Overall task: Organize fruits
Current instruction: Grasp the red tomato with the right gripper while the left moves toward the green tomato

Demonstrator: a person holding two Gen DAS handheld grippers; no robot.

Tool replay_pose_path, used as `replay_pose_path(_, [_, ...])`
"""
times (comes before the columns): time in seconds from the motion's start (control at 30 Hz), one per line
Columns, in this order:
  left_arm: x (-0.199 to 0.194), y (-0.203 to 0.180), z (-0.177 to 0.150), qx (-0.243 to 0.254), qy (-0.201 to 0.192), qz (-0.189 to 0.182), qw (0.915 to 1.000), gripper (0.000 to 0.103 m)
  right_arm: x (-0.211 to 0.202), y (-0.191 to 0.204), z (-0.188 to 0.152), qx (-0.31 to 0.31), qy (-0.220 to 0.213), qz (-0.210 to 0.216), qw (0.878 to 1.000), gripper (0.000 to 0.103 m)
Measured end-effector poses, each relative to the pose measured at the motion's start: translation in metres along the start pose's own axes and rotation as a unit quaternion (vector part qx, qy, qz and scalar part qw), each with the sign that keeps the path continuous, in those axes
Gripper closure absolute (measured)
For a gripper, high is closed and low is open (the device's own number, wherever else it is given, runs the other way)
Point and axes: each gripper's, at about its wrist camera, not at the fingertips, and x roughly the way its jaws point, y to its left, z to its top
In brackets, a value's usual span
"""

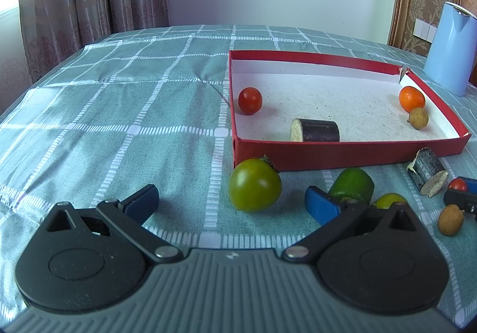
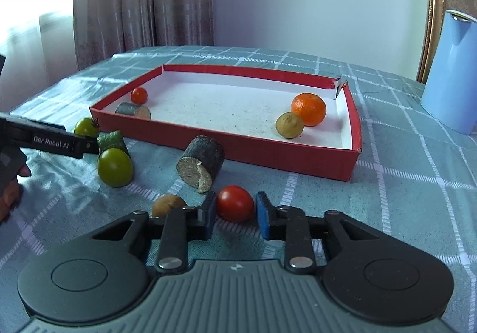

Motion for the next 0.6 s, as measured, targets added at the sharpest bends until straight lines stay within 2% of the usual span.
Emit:
replay_pose_path(0.1, [-0.002,0.003,0.0,-0.011,-0.006,-0.009,0.9999,0.001,0.001,-0.01,0.0,0.029,0.004,0.003,1.0,0.078])
replay_pose_path(0.23, [-0.004,0.005,0.0,-0.017,-0.011,-0.013,0.9997,0.006,0.002,-0.004,0.0,0.014,0.005,-0.008,1.0,0.078])
replay_pose_path(0.33, [-0.007,0.003,-0.001,-0.008,-0.021,-0.026,0.9994,0.021,0.002,-0.005,0.0,0.015,0.005,-0.006,1.0,0.078])
replay_pose_path(0.4, [-0.008,0.001,0.0,-0.004,-0.024,-0.023,0.9994,0.037,0.002,-0.005,-0.001,0.016,0.005,-0.006,1.0,0.078])
replay_pose_path(0.43, [-0.009,0.001,-0.001,-0.005,-0.026,-0.023,0.9994,0.038,0.002,-0.004,0.0,0.015,0.005,-0.007,1.0,0.078])
replay_pose_path(0.5, [-0.01,0.003,-0.001,-0.011,-0.03,-0.027,0.9991,0.05,0.001,-0.004,-0.001,0.014,0.003,-0.008,1.0,0.078])
replay_pose_path(0.6, [-0.011,0.006,-0.001,-0.018,-0.033,-0.043,0.9984,0.059,0.001,-0.005,-0.001,0.017,0.002,-0.006,1.0,0.078])
